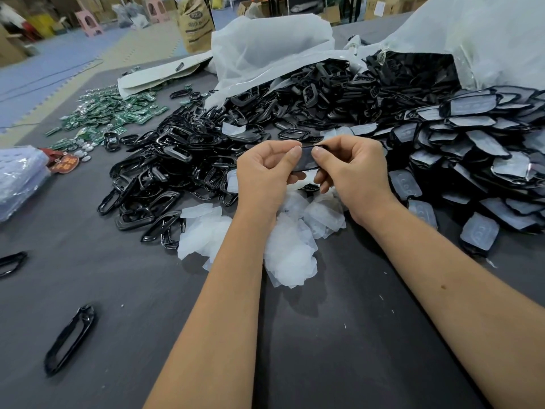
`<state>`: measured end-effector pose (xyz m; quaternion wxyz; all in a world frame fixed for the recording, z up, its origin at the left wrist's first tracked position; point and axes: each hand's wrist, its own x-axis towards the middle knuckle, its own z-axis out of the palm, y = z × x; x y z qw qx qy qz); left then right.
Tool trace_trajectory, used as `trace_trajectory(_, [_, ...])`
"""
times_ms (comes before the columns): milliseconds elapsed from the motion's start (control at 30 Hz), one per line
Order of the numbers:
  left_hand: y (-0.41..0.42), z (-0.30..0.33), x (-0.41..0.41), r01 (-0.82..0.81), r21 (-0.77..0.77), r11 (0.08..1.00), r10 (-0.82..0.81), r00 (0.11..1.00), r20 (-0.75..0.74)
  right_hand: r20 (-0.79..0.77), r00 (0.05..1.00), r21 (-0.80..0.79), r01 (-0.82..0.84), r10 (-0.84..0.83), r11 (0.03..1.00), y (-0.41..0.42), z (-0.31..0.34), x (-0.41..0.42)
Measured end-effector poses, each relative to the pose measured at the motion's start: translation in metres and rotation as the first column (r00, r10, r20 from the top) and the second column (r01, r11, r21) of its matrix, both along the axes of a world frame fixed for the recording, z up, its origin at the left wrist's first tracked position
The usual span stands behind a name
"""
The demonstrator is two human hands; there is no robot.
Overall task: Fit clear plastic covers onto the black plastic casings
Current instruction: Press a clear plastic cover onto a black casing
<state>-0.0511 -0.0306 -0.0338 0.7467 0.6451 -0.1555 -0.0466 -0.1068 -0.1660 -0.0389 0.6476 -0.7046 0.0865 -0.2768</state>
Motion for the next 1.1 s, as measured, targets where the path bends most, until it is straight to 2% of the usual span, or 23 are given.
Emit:
trace_trajectory(167, [0.0003,0.0007,-0.0013,0.033,0.011,0.999,-0.033,0.999,0.01,-0.003,1.0,0.034,0.005,-0.005,0.999,-0.0015,-0.0003,0.0003])
trace_trajectory(467, [0.0003,0.0041,-0.002,0.012,0.002,1.0,-0.012,0.999,-0.045,-0.004,0.999,0.041,-0.032,0.032,0.999,0.0006,-0.0006,0.0015])
trace_trajectory(633, [0.0,0.0034,-0.0011,-0.005,0.046,0.999,0.008,0.998,-0.059,-0.023,1.0,0.019,-0.01,0.01,1.0,0.0011,0.0,0.0021])
trace_trajectory(900, [-0.0002,0.0049,-0.0023,-0.035,0.05,0.998,0.038,0.998,-0.056,-0.036,0.999,-0.08,0.013,-0.016,0.997,0.0023,0.0004,0.0015])
trace_trajectory(1100, [0.0011,0.0063,-0.0027,-0.053,0.009,0.999,0.054,0.995,-0.079,0.012,0.999,-0.255,0.041,-0.039,0.966,0.0063,-0.0003,-0.0001])
